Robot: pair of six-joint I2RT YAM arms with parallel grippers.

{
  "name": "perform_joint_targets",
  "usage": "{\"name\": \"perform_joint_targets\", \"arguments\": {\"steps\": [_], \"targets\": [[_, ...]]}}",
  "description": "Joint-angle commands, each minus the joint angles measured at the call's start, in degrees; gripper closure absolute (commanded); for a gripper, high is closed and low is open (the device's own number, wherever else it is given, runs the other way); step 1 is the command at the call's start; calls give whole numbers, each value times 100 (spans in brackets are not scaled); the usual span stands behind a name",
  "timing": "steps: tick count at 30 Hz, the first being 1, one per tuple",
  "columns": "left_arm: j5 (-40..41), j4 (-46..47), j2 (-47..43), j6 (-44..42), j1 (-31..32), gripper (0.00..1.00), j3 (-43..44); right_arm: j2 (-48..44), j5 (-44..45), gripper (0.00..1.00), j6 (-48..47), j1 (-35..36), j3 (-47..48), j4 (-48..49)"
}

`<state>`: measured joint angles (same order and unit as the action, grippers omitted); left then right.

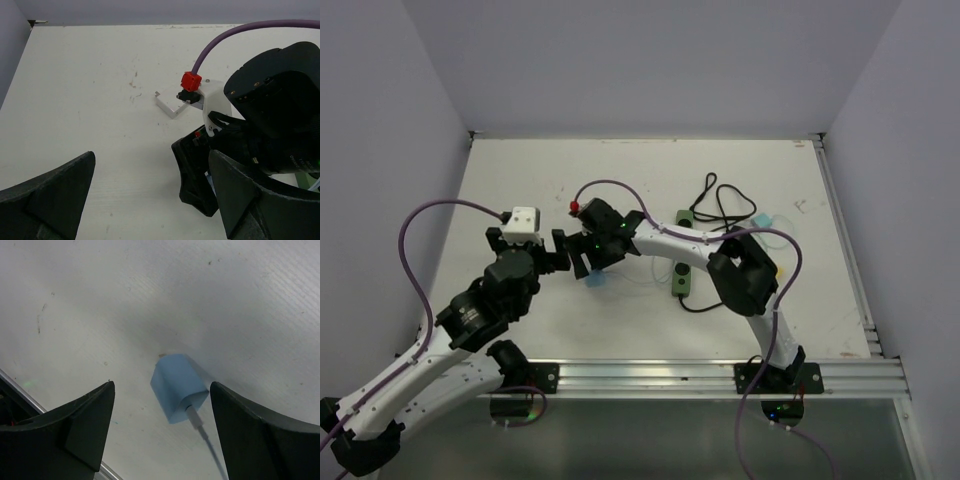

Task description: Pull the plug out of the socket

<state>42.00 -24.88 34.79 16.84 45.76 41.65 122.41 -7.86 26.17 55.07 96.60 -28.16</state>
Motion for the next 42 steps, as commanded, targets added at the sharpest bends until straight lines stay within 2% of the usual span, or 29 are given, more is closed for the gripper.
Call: {"name": "perform_joint_targets", "arguments": {"steps": [1, 6, 7, 12, 17, 22, 28, 33, 42], "targets": [[80, -16, -7, -120, -23, 0, 1, -348, 468, 19, -139, -40, 333, -364], [133, -43, 2, -111, -23, 0, 1, -928, 768, 15, -183, -470, 334, -620], [133, -43, 2, -102, -23, 0, 1, -1077, 768, 1, -226, -549, 299, -707], [195, -69, -33, -67, -23, 1, 19, -2193, 1392, 1, -569, -1050, -35, -998], [195, -52, -33, -76, -23, 0, 1, -3625, 2138, 1, -894, -1367, -929, -779], [291, -148, 90, -41, -23, 0, 45, -5460, 3402, 1, -1159, -1481, -2160, -322], [169, -26, -51, -14, -41, 0, -7, -7096, 3282, 1, -772, -2490, -3812, -339], [151, 1, -16, -23, -49, 0, -43, -7784, 3088, 1, -605, -2703, -4368, -444], [116, -60, 81, 47, -102, 0, -8, -7522, 3739, 1, -210, -2694, -4132, -1068]]}}
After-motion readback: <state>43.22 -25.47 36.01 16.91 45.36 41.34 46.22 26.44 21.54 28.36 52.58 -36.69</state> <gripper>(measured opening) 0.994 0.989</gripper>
